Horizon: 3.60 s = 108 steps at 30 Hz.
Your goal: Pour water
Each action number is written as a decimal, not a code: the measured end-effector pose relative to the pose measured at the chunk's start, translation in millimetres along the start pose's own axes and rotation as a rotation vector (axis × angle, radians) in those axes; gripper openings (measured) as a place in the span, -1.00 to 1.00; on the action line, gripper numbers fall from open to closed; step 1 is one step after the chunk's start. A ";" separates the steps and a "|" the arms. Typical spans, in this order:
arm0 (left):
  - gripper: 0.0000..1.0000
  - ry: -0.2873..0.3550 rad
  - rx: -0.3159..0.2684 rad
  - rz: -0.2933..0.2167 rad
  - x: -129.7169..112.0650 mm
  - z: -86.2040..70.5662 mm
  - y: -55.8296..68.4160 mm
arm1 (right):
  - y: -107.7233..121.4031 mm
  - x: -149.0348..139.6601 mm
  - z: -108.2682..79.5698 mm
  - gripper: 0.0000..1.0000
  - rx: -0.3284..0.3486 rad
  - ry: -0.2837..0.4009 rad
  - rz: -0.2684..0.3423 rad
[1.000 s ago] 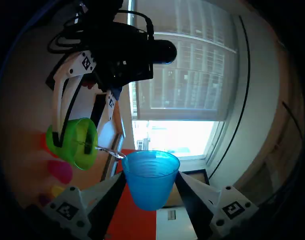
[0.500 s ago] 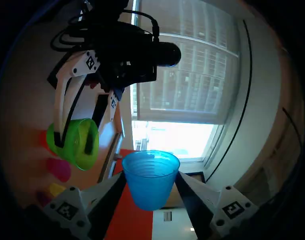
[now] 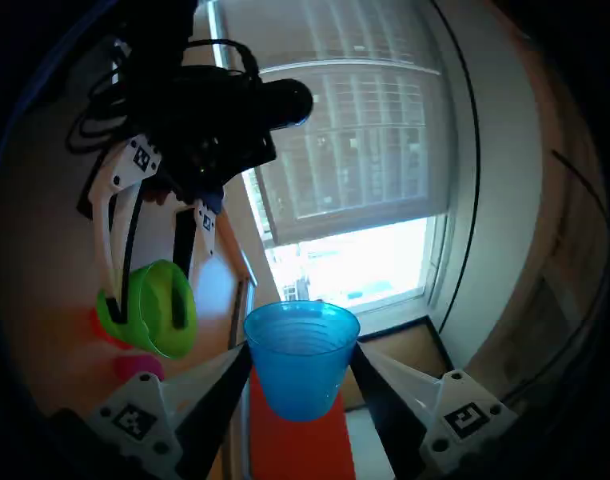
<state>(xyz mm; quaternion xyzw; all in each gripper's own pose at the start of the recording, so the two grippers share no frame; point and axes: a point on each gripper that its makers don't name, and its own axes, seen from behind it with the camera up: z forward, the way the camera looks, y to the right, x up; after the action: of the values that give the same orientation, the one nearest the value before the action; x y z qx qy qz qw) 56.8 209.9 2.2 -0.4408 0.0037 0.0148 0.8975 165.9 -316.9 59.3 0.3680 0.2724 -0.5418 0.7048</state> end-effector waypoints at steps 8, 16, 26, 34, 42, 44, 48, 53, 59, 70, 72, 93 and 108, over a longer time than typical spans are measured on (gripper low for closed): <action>0.72 -0.001 0.000 -0.003 0.3 0.2 0.6 | -3.3 -9.6 -6.6 0.76 0.004 -0.007 0.268; 0.72 -0.005 -0.001 -0.002 0.9 0.8 1.1 | -15.2 -18.7 -10.4 0.76 0.033 -0.026 0.562; 0.72 -0.007 0.000 -0.001 3.0 0.6 -0.4 | -33.0 -17.8 -11.7 0.77 0.103 -0.043 0.924; 0.72 -0.011 -0.002 0.001 3.3 0.2 -0.3 | -33.3 -11.3 -12.4 0.77 0.147 -0.026 1.153; 0.71 -0.014 -0.002 -0.001 3.2 0.4 -2.0 | -39.3 -13.1 -11.6 0.77 0.168 -0.039 1.222; 0.72 -0.014 -0.001 0.000 3.5 0.7 -2.9 | -39.0 -12.2 -11.7 0.77 0.172 -0.038 1.234; 0.72 -0.016 -0.001 -0.003 3.0 1.4 -3.6 | -35.9 -15.1 -11.8 0.77 0.160 -0.037 1.247; 0.72 -0.026 -0.003 0.001 0.6 1.0 -3.0 | -40.6 -21.7 -14.5 0.76 0.157 -0.052 1.257; 0.72 -0.043 -0.001 0.000 -1.8 1.8 -4.4 | -44.1 -26.9 -18.2 0.78 0.157 -0.062 1.266; 0.72 -0.114 -0.008 0.014 -14.5 4.1 -5.0 | -54.2 -43.8 -28.3 0.78 0.157 -0.101 1.256; 0.72 -0.137 -0.008 0.019 -19.2 4.9 -5.4 | -58.5 -49.6 -31.4 0.78 0.163 -0.120 1.253; 0.73 -0.364 -0.004 0.065 -66.2 20.4 -4.8 | -115.6 -92.7 -69.7 0.79 0.273 -0.272 1.255; 0.78 -0.466 -0.043 0.080 -91.4 28.1 5.5 | -155.2 -119.0 -96.3 0.79 0.349 -0.358 1.256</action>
<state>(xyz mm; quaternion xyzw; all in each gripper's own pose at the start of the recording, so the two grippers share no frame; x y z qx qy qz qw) -35.0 233.3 16.8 -0.4439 -0.1863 0.1517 0.8633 -13.8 -193.5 61.9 0.4696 -0.2059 -0.1179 0.8504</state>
